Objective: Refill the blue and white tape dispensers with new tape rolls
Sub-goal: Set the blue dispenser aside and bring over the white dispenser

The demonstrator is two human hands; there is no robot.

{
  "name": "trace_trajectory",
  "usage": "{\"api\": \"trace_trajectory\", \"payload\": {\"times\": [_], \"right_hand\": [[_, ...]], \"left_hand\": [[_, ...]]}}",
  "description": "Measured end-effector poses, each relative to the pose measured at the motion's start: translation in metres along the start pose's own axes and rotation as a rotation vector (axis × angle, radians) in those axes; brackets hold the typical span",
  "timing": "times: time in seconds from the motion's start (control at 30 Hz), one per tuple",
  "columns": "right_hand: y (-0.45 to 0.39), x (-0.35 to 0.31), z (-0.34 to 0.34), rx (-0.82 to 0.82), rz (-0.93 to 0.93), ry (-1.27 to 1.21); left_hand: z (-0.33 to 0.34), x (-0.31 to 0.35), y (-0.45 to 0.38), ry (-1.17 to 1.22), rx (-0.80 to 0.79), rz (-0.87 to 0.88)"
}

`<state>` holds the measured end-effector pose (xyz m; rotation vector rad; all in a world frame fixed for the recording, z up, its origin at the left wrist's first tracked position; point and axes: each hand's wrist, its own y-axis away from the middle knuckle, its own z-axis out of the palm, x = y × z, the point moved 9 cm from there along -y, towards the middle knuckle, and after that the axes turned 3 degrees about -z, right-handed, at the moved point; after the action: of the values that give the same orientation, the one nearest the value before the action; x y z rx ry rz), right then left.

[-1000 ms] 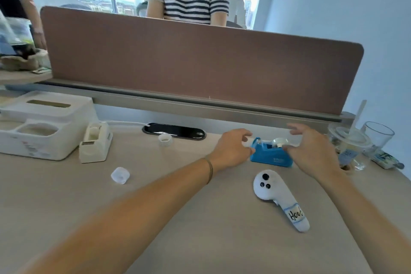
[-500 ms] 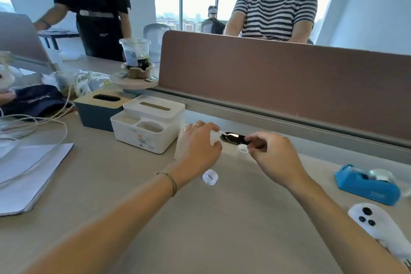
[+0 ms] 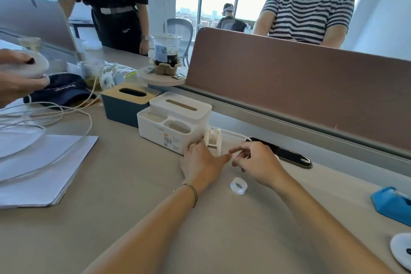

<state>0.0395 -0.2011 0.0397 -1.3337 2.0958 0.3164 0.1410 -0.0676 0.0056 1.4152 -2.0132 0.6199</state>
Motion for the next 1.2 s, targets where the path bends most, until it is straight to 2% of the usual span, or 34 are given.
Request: {"api": "trace_trajectory", "payload": {"times": [0.13,0.33,0.53,0.73,0.93,1.2], "right_hand": [[0.003,0.001,-0.007,0.030,-0.021,-0.039],[0.009,0.007,-0.018,0.046,-0.016,-0.133],[0.009,0.009,-0.019,0.044,-0.028,-0.155],[0.011,0.009,-0.039,0.130,-0.057,-0.139],[0.040,0.006,-0.072,0.041,-0.094,0.007],[0.113,0.051,-0.114,0.010,0.079,0.190]], "left_hand": [[-0.005,-0.003,-0.005,-0.024,0.065,0.030],[-0.020,-0.006,-0.007,-0.001,0.075,0.023],[-0.032,-0.026,-0.012,0.201,0.053,-0.016],[-0.046,-0.001,0.001,0.252,-0.048,0.154],[-0.043,0.061,0.044,0.206,-0.258,0.432],[0.017,0.104,0.096,0.262,-0.525,0.575]]}}
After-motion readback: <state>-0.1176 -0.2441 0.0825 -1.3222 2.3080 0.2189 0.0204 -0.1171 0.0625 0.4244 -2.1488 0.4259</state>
